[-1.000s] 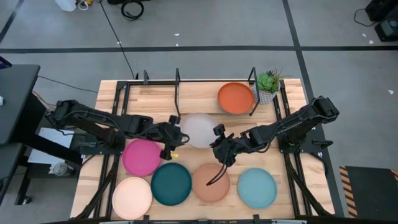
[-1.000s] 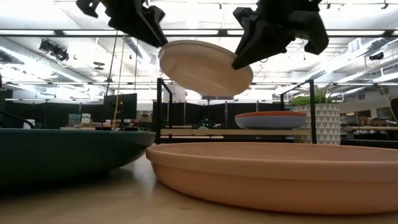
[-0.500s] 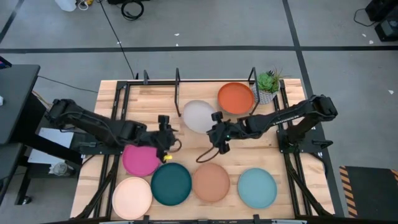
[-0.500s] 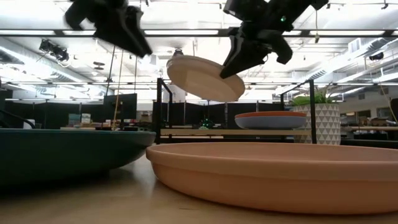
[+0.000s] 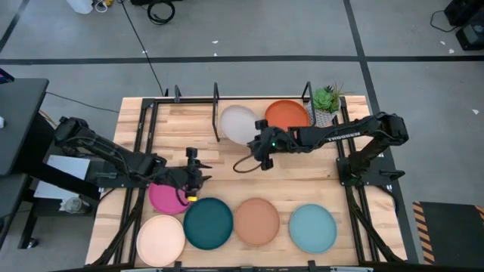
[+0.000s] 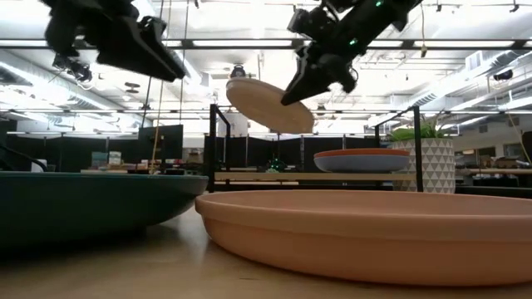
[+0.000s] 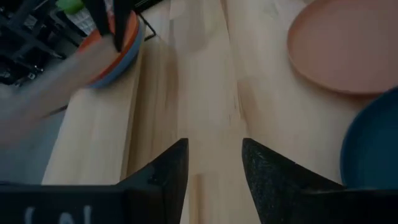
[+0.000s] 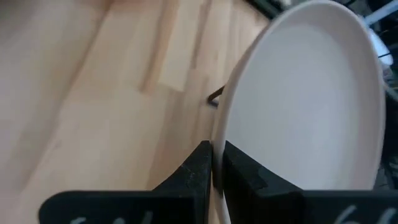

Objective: Place and stack plates onto a shelf
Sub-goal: Put the gray plate on the shelf

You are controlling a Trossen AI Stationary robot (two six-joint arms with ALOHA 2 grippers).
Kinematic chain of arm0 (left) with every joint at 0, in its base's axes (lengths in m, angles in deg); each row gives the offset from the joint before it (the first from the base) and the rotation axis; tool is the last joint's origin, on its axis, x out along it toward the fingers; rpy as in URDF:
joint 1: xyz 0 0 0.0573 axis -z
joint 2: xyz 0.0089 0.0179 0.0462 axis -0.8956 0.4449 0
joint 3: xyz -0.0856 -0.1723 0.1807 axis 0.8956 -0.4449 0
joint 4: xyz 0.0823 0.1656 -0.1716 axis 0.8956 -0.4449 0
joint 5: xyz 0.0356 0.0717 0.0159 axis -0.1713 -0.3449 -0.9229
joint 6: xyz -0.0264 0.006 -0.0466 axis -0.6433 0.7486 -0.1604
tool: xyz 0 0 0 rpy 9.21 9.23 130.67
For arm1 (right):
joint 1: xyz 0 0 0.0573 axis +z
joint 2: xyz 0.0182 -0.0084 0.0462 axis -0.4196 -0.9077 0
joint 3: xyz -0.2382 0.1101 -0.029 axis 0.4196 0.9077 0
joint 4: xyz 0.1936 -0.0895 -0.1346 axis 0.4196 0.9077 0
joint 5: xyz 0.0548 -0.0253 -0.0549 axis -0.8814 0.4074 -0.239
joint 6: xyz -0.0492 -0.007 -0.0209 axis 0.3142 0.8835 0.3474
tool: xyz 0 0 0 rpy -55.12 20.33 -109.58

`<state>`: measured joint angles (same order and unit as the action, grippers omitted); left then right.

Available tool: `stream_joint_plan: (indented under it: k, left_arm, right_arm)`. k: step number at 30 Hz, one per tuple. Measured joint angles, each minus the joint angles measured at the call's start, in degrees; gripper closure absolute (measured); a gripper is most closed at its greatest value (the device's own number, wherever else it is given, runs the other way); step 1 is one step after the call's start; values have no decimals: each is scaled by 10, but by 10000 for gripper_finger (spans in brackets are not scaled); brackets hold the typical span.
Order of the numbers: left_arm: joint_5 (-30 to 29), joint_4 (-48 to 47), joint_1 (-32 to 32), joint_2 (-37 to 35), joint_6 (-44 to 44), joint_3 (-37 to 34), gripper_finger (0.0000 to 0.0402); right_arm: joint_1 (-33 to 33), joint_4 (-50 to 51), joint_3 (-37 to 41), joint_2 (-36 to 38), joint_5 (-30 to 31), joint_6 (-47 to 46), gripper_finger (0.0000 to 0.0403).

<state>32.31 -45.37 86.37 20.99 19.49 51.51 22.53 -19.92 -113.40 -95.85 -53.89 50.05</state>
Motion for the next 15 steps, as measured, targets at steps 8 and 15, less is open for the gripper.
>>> stream_joint_plan:
  k: [8,15]
  left_arm:
    - [0,54,3,-67,-28,-76,246]
    - [-3,50,3,-87,-40,-83,246]
  right_arm:
    - [-36,-10,-14,-73,-5,8,364]
    - [-55,62,-85,-127,-1,-3,364]
